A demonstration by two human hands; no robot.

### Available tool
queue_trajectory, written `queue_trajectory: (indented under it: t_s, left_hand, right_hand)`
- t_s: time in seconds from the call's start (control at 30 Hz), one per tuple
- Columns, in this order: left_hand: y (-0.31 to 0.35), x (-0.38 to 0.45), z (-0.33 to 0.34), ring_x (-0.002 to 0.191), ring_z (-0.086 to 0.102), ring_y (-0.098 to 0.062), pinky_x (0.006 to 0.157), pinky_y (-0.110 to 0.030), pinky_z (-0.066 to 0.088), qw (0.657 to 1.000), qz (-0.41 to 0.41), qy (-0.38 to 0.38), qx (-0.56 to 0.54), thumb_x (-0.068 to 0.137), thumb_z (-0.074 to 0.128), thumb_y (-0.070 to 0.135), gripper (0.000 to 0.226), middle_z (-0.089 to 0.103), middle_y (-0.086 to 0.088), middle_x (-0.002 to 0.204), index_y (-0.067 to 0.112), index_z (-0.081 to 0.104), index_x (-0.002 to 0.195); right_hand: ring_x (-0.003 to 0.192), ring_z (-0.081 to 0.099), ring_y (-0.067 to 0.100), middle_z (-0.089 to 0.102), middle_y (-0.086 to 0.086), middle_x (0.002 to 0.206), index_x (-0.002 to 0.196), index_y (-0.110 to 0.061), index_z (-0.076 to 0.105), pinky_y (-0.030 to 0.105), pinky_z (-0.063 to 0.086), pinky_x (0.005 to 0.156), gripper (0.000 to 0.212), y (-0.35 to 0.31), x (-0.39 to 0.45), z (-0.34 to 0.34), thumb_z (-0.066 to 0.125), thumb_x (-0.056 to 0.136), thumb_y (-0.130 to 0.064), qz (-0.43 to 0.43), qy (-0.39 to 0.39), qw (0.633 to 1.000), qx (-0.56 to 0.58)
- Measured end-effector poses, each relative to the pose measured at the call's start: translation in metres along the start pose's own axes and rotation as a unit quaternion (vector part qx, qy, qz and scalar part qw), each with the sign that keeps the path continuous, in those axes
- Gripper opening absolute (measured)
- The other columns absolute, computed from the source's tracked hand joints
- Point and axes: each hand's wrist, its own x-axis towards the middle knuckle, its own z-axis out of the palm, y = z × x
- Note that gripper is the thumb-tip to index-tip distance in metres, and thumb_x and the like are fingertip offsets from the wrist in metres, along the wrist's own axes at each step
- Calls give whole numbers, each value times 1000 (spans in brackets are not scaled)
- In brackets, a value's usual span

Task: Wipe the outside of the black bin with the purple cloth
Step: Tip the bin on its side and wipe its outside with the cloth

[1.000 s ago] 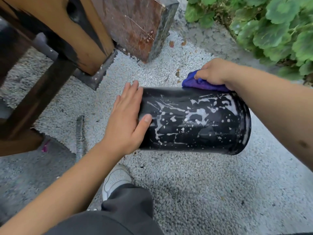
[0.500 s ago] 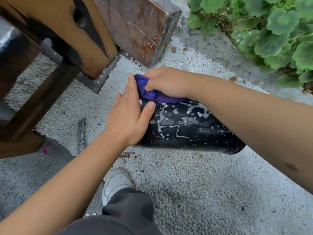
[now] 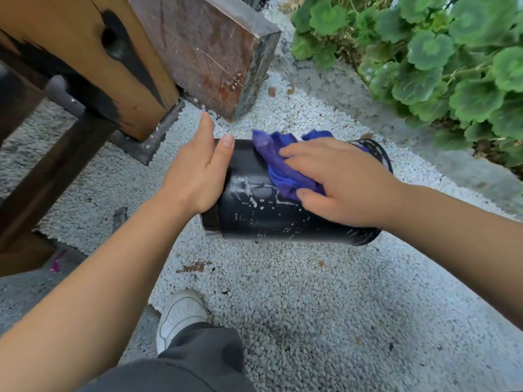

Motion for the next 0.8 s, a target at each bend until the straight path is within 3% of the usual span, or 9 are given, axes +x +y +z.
queue_trajectory:
  t_s: [0.07,0.13,0.2,0.33,0.4,0.5,0.6,0.67,0.8]
  left_hand:
    - [4,1,-2,144,27,-25,108,-26,20,1000,-4,6,10,90,16,65,84,28,-9,159,12,14,155]
    - [12,-1,-5,141,31,-33,112,-41,26,997,26,31,66,95,18,56,74,36,-17,153,8,23,151]
    - [19,-7,-6,138,34,-36,110,-51,31,988,64,45,131,96,19,49,68,40,-21,148,5,30,147]
    - [22,-17,-1,148,19,-25,108,-48,31,981,60,-2,183,92,17,57,73,34,-14,155,11,28,148]
    - [23,-16,-1,148,19,-26,108,-48,31,980,68,-8,188,91,16,58,75,34,-15,154,10,28,147]
    - [23,-14,-1,148,19,-27,109,-48,31,979,69,-8,191,92,16,59,75,34,-16,154,9,28,146]
    - [24,-15,-1,145,24,-30,104,-49,35,977,67,-15,203,93,19,56,70,40,-17,149,7,33,141]
    - [25,-13,0,135,36,-36,95,-50,40,975,64,-13,214,94,21,55,66,48,-20,138,5,37,134]
    - [25,-11,1,113,50,-40,79,-47,43,973,63,19,222,95,23,54,58,57,-21,119,5,43,121]
  right_hand:
    - [131,46,27,52,-3,142,120,-22,60,49,36,105,47,8,-21,4,56,83,-48,16,1,1000,-25]
    - [133,45,30,51,-5,143,119,-22,62,55,39,100,51,14,-31,8,58,82,-56,24,7,999,-46]
    - [128,49,33,55,-3,139,113,-18,66,55,43,96,45,16,-33,11,60,83,-50,18,23,998,-57]
    - [108,61,36,65,4,125,104,-10,70,47,50,91,32,15,-33,6,70,75,-22,-44,62,994,-76]
    - [97,64,33,69,5,113,103,-12,68,40,51,88,30,20,-34,-8,66,74,-20,-40,82,994,-61]
    - [91,63,17,65,-6,105,112,-21,63,28,51,83,42,45,-31,-40,60,70,-22,109,213,968,78]
    - [76,62,0,63,-9,103,118,-41,55,18,53,69,55,82,-18,-65,63,68,-21,254,305,885,242]
    - [66,62,5,66,-4,88,106,-33,60,25,54,64,40,98,-4,-63,62,69,-18,295,273,871,282]
    - [58,58,13,65,-1,71,83,-15,64,29,48,61,6,99,23,-24,60,81,-19,299,23,922,243]
